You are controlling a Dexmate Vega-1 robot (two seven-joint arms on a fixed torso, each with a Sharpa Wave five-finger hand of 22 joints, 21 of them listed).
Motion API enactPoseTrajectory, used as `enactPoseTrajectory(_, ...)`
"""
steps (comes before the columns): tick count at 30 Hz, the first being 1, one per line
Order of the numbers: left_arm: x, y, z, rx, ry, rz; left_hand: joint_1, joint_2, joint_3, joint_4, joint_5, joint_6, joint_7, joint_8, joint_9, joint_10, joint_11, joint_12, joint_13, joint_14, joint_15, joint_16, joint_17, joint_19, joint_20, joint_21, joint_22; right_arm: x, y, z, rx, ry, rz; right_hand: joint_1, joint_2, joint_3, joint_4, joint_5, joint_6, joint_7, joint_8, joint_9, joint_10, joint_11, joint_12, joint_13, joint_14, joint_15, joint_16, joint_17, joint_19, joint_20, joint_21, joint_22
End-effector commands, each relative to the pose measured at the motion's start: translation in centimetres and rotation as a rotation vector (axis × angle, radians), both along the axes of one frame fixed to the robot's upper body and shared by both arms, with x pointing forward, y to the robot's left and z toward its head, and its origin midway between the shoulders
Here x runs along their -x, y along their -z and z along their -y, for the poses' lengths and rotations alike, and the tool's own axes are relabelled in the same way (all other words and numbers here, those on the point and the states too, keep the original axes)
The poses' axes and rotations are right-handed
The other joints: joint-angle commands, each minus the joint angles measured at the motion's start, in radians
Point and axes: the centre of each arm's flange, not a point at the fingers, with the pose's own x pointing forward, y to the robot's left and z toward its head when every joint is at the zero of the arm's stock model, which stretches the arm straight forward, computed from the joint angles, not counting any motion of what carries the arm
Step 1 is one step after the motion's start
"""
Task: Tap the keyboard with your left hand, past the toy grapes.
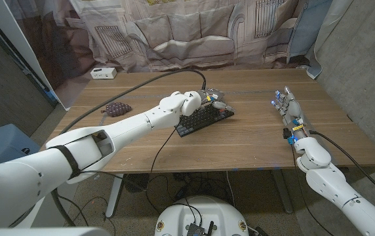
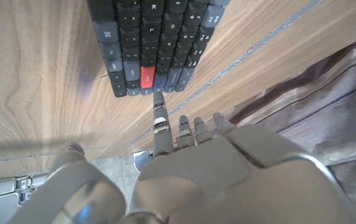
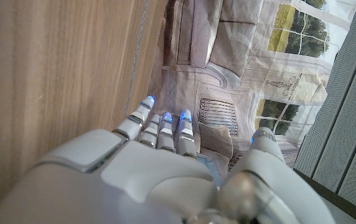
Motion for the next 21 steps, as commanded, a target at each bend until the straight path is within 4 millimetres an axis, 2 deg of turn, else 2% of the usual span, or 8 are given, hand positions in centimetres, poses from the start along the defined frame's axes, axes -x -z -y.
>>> enactPoseTrajectory(1,0.5,-0.4,-0.3,0.011,0.003,0.019,0.005,0.01,-0.01,-0.001,0.003,-0.152,-0.025,-0.004,0.003,-0.004,0.009,0.006,0.002,0.002,0.013,0.005,0.005,0.003,0.012,-0.001,0.004,0.1,0.0,-0.1,0.001,0.001,0.008,0.002,0.01,-0.006,-0.001,0.003,0.009,0.004,-0.004,0.005,0.008,0.0,0.0,0.003,0.003,0.006,-0.002,0.0,0.01,-0.003,-0.004,0.003)
enactPoseTrajectory(2,0.5,-0.4,-0.3,0.012,0.003,0.019,0.007,0.011,-0.012,-0.002,0.002,-0.21,-0.037,-0.006,0.003,-0.005,0.01,0.006,0.003,0.002,0.014,0.005,0.005,0.004,0.013,0.0,0.004,0.1,0.0,-0.1,-0.005,-0.001,0.007,0.002,0.01,-0.006,-0.001,0.003,0.009,0.004,-0.004,0.005,0.008,0.001,0.0,0.003,0.003,0.006,-0.002,0.0,0.009,-0.003,-0.004,0.003)
enactPoseTrajectory(5,0.6,-0.5,-0.4,0.016,0.006,0.022,0.01,0.014,-0.015,-0.004,0.001,-0.326,-0.043,-0.008,0.003,-0.008,0.008,0.006,0.004,0.005,0.017,0.006,0.005,0.006,0.014,0.0,0.004,0.2,0.0,-0.2,-0.001,0.0,0.008,0.002,0.01,-0.006,-0.001,0.003,0.009,0.003,-0.004,0.005,0.007,0.0,0.0,0.003,0.003,0.006,-0.002,-0.001,0.01,-0.004,-0.004,0.003)
enactPoseTrajectory(7,0.7,-0.5,-0.4,0.02,0.007,0.022,0.014,0.017,-0.018,-0.007,0.0,-0.46,-0.065,-0.008,0.001,-0.01,0.009,0.006,0.005,0.008,0.017,0.006,0.005,0.013,0.018,0.002,0.004,0.2,0.0,-0.2,0.001,0.0,0.009,0.002,0.01,-0.006,-0.001,0.003,0.008,0.003,-0.004,0.005,0.008,0.001,0.0,0.003,0.003,0.005,-0.002,-0.001,0.01,-0.003,-0.004,0.003)
enactPoseTrajectory(10,0.9,-0.6,-0.5,0.032,0.012,0.025,0.015,0.019,-0.02,-0.009,-0.001,-0.548,-0.066,-0.007,0.001,-0.012,0.01,0.006,0.006,0.014,0.015,0.007,0.005,0.021,0.02,0.004,0.004,0.2,0.1,-0.2,-0.007,-0.002,0.007,0.002,0.01,-0.006,-0.001,0.003,0.009,0.003,-0.004,0.005,0.008,0.0,0.0,0.003,0.004,0.006,-0.002,-0.001,0.01,-0.004,-0.004,0.003)
enactPoseTrajectory(21,1.7,-0.7,-1.7,0.086,0.018,0.031,0.016,0.02,-0.022,-0.01,-0.001,-0.545,-0.058,0.011,0.001,-0.018,0.012,0.005,0.006,0.016,0.016,0.008,0.005,0.029,0.024,0.006,0.004,0.4,-0.3,-0.3,0.001,-0.006,0.016,0.002,0.011,-0.007,-0.002,0.003,0.009,0.004,-0.004,0.005,0.009,0.001,0.001,0.003,0.003,0.006,-0.002,-0.001,0.011,-0.004,-0.005,0.003)
